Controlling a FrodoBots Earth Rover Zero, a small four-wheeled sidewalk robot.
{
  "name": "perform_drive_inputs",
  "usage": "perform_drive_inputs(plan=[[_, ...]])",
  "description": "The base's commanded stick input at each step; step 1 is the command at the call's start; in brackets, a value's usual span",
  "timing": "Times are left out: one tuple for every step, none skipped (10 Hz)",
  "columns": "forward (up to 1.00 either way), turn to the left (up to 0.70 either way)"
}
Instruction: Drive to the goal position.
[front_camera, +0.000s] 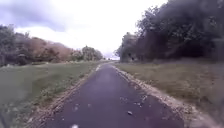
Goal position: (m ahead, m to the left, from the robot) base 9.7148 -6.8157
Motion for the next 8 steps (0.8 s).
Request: perform_drive_inputs(plan=[[0.60,0.00],[0.60,0.00],[0.60,0.00],[0.60,0.00],[0.60,0.00],[0.60,0.00],[0.60,0.00],[0.60,0.00]])
